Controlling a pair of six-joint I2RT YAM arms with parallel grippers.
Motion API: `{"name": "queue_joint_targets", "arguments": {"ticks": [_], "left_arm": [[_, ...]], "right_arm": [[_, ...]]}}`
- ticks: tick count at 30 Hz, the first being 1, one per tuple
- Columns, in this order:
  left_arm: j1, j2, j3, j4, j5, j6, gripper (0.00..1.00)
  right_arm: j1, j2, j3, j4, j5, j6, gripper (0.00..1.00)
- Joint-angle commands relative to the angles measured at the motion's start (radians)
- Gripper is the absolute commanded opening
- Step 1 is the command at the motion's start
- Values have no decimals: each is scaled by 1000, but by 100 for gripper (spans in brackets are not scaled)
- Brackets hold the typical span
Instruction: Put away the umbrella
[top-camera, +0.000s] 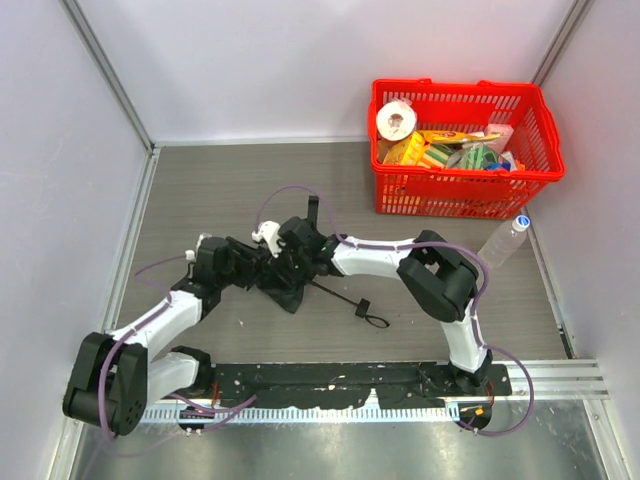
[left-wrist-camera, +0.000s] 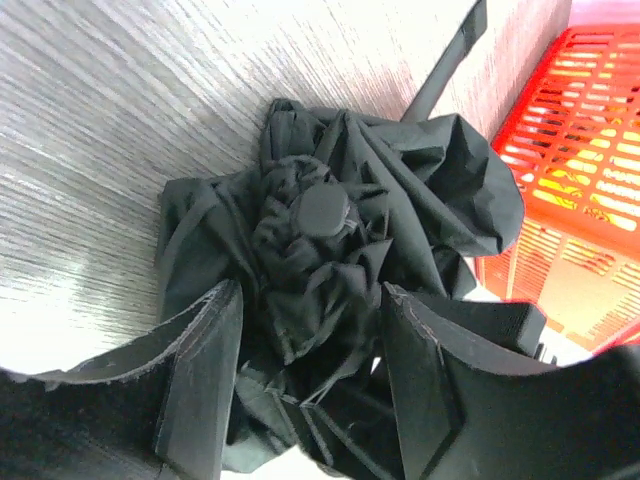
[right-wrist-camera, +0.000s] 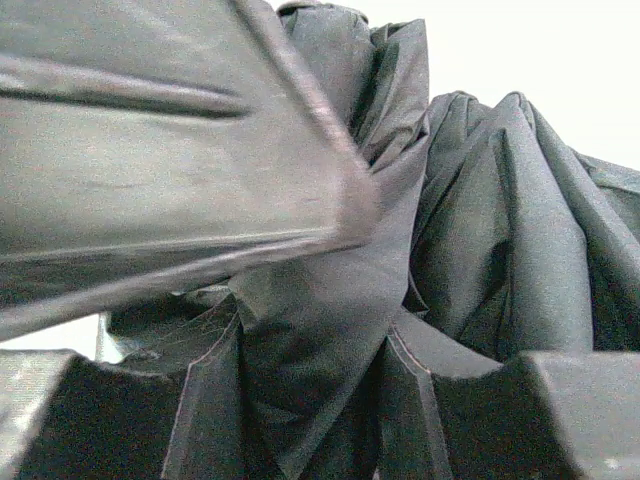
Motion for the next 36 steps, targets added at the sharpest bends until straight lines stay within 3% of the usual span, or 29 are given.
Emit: {"name": "queue_joint_targets", "arguments": {"ticks": [1, 3, 4, 6, 12, 24, 28, 36], "left_arm": [[32, 4, 21, 28, 76, 115, 64], [53, -17, 18, 31, 95, 144, 68], [69, -29, 18, 31, 109, 163, 85], [86, -49, 27, 11, 127, 193, 100], [93, -76, -4, -18, 193, 175, 100], [93, -185, 25, -250, 113, 134, 100], [90, -143, -8, -112, 156, 57, 100], [61, 116, 53, 137, 153, 23, 100]], "right_arm": [[-58, 78, -11, -194, -89, 96, 1], [-67, 87, -5, -201, -125, 107, 1], [-76, 93, -3, -201, -146, 109, 1], [-89, 103, -2, -200, -189, 136, 1], [-150, 141, 14, -194, -344, 180, 1], [-188, 170, 58, -221, -386, 171, 1], [-190, 167, 64, -224, -405, 170, 1], [-191, 173, 87, -227, -447, 173, 1]]}}
